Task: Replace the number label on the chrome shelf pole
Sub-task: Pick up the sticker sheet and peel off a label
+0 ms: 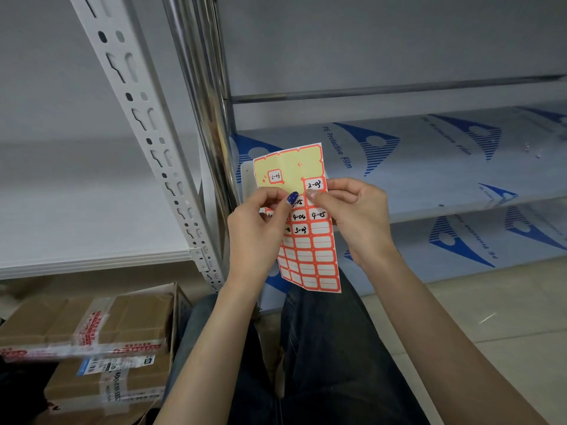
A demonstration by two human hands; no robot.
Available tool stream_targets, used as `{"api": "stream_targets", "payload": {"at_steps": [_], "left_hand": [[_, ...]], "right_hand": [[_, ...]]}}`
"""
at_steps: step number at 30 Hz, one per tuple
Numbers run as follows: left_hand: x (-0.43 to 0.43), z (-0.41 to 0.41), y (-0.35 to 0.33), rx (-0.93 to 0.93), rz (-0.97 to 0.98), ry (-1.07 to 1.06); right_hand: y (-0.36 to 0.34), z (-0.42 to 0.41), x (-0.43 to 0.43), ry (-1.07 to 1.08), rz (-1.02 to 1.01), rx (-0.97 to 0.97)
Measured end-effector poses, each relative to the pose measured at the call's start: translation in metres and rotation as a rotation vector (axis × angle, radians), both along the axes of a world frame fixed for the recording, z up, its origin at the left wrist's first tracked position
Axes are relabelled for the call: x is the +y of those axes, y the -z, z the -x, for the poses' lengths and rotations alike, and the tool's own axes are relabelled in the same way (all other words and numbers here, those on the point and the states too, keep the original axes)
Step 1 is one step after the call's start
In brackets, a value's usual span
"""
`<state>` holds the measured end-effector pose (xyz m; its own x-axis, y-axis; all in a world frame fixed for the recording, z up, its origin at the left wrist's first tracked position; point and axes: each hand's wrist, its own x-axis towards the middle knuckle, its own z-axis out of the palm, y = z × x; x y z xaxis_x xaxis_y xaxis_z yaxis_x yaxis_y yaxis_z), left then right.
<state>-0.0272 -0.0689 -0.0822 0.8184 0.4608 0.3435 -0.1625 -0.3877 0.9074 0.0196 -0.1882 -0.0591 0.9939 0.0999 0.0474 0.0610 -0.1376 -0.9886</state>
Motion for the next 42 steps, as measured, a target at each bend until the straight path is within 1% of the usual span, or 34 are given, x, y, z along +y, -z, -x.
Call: {"api": "stream_targets", "payload": {"at_steps": [15, 22, 29, 36, 42], "left_hand": [[0.0035, 0.0027, 0.0009, -0.01, 0.012, 0.03], [0.0048, 0.0018, 0.0002, 0.006, 0.057, -0.009], [0.0045, 0.0018, 0.0008, 0.034, 0.153, -0.053], [0.0082, 0.0018, 0.0051, 0.075, 0.192, -0.065], [0.0072, 0.0016, 0.0075, 0.078, 0.193, -0.091]], "right_hand": [[0.0008, -0.0032, 0.0024, -0.014, -0.017, 0.02], [0.0003, -0.0038, 0.0023, -0.018, -0.031, 0.038], [0.0015, -0.0019, 0.0014, -0.039, 0.019, 0.007], [0.0055, -0.0018, 0.0027, -0.029, 0.076, 0.022], [0.0052, 0.0004, 0.0029, -0.024, 0.082, 0.025]]}}
